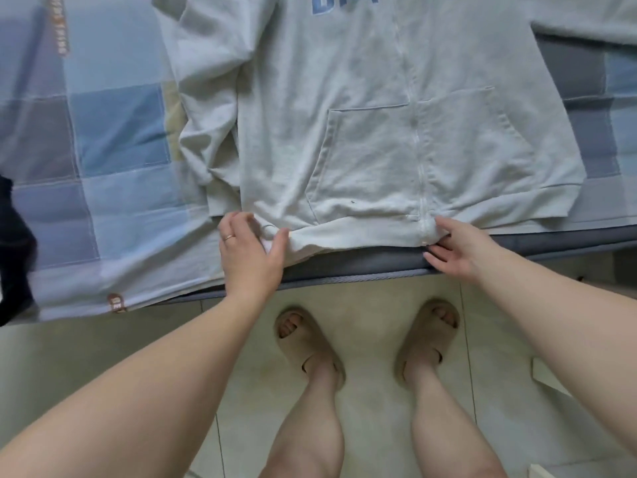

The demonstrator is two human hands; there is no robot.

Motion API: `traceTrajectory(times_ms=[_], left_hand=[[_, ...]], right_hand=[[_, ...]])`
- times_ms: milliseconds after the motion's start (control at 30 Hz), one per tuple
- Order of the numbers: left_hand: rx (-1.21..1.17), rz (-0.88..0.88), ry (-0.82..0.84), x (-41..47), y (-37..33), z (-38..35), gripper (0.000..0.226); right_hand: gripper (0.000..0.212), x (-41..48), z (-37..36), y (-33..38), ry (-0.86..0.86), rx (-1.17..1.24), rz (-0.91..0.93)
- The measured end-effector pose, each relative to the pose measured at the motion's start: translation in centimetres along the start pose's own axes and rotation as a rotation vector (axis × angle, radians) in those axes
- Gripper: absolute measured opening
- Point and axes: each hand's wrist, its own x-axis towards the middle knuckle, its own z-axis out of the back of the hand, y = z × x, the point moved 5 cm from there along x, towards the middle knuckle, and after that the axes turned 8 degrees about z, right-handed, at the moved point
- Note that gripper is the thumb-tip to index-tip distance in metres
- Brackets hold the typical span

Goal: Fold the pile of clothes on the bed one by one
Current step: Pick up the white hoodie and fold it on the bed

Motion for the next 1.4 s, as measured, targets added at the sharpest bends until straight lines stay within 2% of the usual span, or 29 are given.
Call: traceTrajectory(times_ms=[100,200,333,500,600,700,767,900,1100,1300,1367,1400], left_hand=[[-0.417,0.445,-0.067,0.6,0.8,-1.3,0.034],[-0.535,0.601,-0.002,1.3,1.0,-2.4,0.041],[-0.516,0.530,0.187,1.3,1.3,-3.5,0.038],[-0.316,0.544,-0.002,1.0,4.6,0.6,0.026],[-0.174,0.483,0.081,1.4,5.9,2.3,0.022],[-0.138,0.439,0.207,1.8,5.1,3.0,0.020],[-0.204,0.466,0.189,2.3,4.3,4.3,0.023],[-0.272,0.463,0.094,5.6,2.6,7.2,0.049],[-0.362,0.485,0.028,12.8,-1.3,9.2,0.052],[-0.435,0.529,0.041,19.2,-3.2,8.8,0.038],[-0.483,0.602,0.082,20.6,-3.6,8.6,0.045],[-0.553,0.649,0.122,21.1,-4.0,8.6,0.058]], right_hand=[[0.026,0.5,-1.2,-0.6,0.002,0.020,0.027],[0.025,0.5,-1.7,-1.4,0.015,0.041,0.023],[0.010,-0.6,-2.3,-2.9,0.031,0.012,0.004],[0.018,-2.2,-2.0,-4.1,-0.045,-0.085,-0.008],[0.017,-3.0,-1.9,-3.6,-0.090,-0.200,-0.026],[0.025,-4.4,-3.3,-3.2,0.007,-0.389,-0.131],[0.034,-5.9,-4.8,-2.8,0.144,-0.562,-0.163],[0.030,-7.7,-10.2,0.7,0.331,-0.786,0.063],[0.017,-6.5,-21.1,9.0,0.461,-0.785,0.404],[0.042,-5.6,-30.7,16.0,0.500,-0.840,0.762],[0.047,-5.6,-33.1,16.8,0.561,-0.863,0.823],[0.049,-5.5,-34.2,17.0,0.580,-0.883,0.850]])
